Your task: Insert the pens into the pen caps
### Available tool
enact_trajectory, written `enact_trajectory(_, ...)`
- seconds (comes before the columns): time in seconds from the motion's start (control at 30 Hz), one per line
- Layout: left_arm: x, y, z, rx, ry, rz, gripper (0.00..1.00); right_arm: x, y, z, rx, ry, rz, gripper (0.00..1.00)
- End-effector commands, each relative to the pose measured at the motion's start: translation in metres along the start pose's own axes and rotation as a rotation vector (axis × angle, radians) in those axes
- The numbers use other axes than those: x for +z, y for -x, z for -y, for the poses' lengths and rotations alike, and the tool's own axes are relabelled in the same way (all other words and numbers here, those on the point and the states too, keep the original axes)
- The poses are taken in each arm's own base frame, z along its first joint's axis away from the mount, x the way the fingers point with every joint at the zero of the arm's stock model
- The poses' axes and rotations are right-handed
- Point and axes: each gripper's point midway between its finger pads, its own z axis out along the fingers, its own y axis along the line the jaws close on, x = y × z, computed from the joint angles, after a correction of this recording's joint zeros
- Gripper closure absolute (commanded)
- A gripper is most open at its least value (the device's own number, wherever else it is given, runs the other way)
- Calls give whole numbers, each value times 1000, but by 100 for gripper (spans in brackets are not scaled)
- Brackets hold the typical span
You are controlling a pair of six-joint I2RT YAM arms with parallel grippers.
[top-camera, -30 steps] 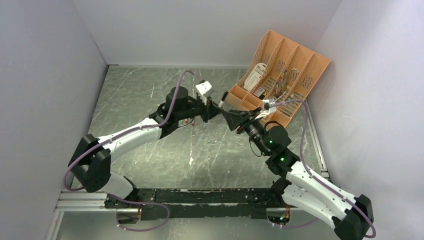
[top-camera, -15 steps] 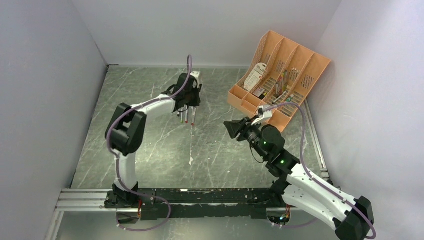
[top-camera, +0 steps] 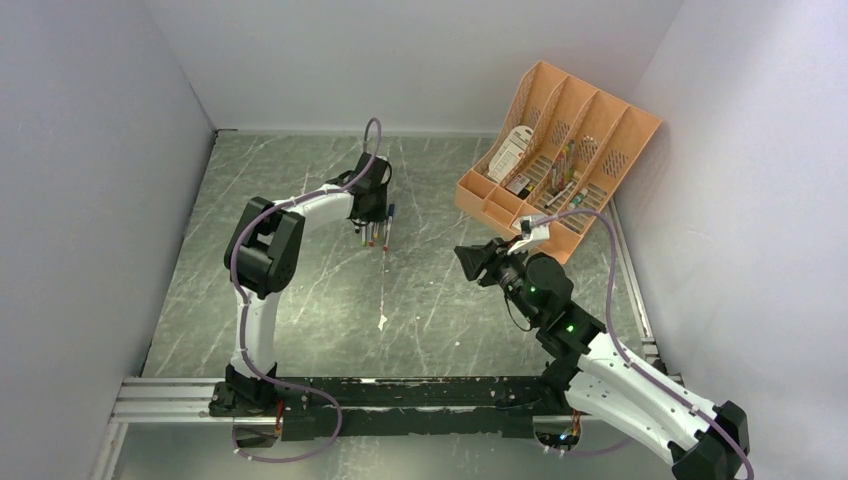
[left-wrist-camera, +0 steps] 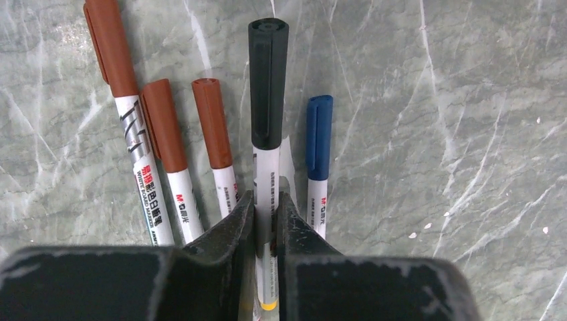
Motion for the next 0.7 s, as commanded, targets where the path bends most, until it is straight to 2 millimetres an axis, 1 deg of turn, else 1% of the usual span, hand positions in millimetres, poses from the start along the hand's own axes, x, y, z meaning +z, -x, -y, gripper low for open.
enact_trajectory(0.0,1,-5,-2,-25,20,-30,78,0,4,0,-15,-4,8,57)
enact_trajectory(0.03,1,-5,-2,-26,19,-30,76,1,4,-1,-12,-1,8,57)
enact_trajectory(0.13,-1,-3,-2,-28,21,-25,63,1,2,0,-13,-2,5,57)
enact_trajectory(0.17,-1,-2,-2,-29,21,-21,61,1,1,1,-11,-3,3,57)
enact_trajectory(0.27,-5,3,1,-33,8,-8,59,1,-3,2,-9,-2,-5,57)
enact_trajectory(0.37,-13,11,7,-41,-21,11,60,3,-9,3,-7,-4,-18,57)
enact_trajectory(0.47,-27,25,16,-48,-55,63,63,5,-14,5,-3,-9,-36,57)
enact_trajectory(0.53,-42,38,25,-36,-67,117,67,6,-16,5,-1,-8,-38,57)
enact_trajectory(0.57,-50,45,29,-26,-69,143,73,6,-16,5,0,-7,-39,57)
enact_trajectory(0.6,-56,48,38,-11,-87,161,84,7,-17,6,-1,-10,-38,57)
enact_trajectory(0.63,-62,52,49,0,-122,178,92,7,-16,6,0,-12,-37,57)
enact_trajectory(0.67,-65,51,59,14,-155,174,93,7,-16,6,0,-13,-37,57)
